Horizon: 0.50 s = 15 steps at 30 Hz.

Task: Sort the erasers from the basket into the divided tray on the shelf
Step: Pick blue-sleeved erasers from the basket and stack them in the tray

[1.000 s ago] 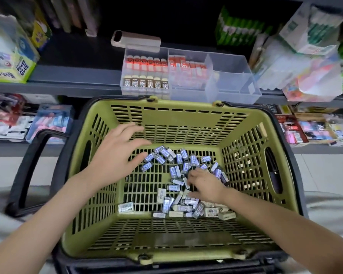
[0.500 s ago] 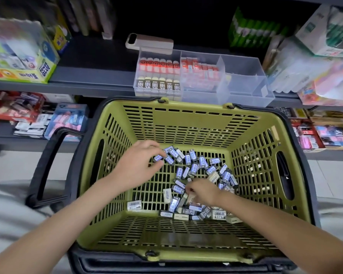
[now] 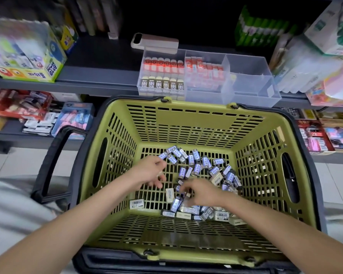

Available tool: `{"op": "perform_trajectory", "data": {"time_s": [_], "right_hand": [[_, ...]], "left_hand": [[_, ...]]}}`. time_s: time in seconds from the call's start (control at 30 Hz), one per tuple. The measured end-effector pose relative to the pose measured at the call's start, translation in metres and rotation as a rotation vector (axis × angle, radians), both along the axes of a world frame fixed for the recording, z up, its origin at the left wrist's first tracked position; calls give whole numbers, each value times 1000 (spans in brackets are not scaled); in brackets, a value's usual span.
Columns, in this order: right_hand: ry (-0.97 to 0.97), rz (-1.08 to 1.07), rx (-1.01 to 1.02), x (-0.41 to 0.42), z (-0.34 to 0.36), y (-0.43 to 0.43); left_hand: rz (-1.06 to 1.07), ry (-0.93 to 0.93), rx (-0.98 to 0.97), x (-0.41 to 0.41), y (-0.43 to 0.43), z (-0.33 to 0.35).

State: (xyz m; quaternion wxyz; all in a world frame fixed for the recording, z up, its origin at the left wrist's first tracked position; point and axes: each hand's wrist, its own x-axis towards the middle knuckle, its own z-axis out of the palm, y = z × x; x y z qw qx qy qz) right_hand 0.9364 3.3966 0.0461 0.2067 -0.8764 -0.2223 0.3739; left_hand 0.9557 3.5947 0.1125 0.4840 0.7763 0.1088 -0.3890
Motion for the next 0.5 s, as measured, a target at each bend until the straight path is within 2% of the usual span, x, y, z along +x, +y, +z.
{"op": "perform_trajectory", "data": {"time_s": [0.07,0.13,0.23,0.33,0.5], "right_hand": [[-104,278,-136,-10,-19,-2],[-155,373,-159,-13,-29,-4],[-140,329,-232,-10,-35,-9],[-11,227,-302,-13,-36,-11],[55,71,-210,-14,-24,-15]], "left_hand": [[170,-8,-86,7,6,6],[323,17,-186,13,6,14],[403,27,-245,18,7,21],[450,63,-298,20,8,24],[525,144,-298,20,6,20]]}}
